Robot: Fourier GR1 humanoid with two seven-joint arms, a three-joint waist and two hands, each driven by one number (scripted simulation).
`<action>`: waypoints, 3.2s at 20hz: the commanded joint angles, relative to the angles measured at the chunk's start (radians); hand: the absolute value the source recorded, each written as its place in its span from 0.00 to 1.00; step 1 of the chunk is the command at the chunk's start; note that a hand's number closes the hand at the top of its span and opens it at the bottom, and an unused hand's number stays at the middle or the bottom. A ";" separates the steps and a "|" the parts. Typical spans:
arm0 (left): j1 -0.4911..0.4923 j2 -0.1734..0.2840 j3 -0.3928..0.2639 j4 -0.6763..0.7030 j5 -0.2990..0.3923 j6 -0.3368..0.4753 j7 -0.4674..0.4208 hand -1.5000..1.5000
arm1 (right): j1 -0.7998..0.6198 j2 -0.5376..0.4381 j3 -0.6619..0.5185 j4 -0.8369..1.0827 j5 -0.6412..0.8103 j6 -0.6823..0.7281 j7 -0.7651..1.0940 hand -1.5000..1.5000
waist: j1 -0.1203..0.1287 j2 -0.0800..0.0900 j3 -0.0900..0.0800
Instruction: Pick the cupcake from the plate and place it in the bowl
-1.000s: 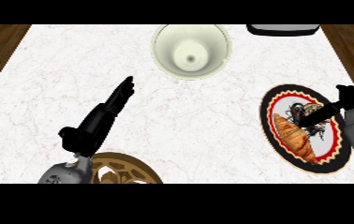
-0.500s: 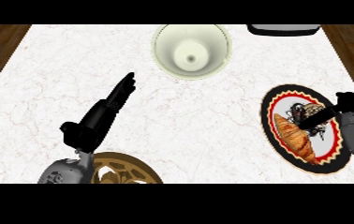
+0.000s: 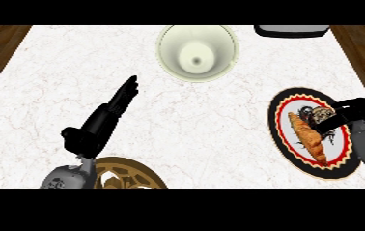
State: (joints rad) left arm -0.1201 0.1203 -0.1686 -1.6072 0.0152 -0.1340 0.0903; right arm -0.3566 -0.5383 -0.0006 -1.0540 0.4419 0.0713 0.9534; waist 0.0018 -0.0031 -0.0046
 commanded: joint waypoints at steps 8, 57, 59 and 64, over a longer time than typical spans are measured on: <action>0.008 -0.037 0.018 0.016 -0.023 -0.019 -0.020 0.50 | -0.017 0.061 -0.017 0.136 0.175 -0.136 -0.137 1.00 | 0.003 0.004 0.005; -0.051 -0.051 0.013 0.020 -0.036 -0.043 -0.003 0.50 | -0.960 0.499 0.353 0.750 0.244 -0.420 -0.234 1.00 | 0.053 0.029 0.005; -0.076 -0.067 -0.002 0.010 -0.043 -0.032 0.040 0.50 | -0.928 0.477 0.285 0.742 0.175 -0.427 -0.317 0.00 | 0.050 0.030 0.006; -0.070 -0.071 -0.005 0.051 -0.052 -0.038 0.013 0.50 | -0.911 0.467 0.239 0.776 0.156 -0.496 -0.525 0.00 | 0.052 0.031 0.005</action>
State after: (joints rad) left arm -0.1573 0.0709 -0.1619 -1.5854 -0.0234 -0.1838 0.0899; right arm -1.2785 -0.0498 0.2941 -0.2987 0.6395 -0.3932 0.5627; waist 0.0542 0.0238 0.0006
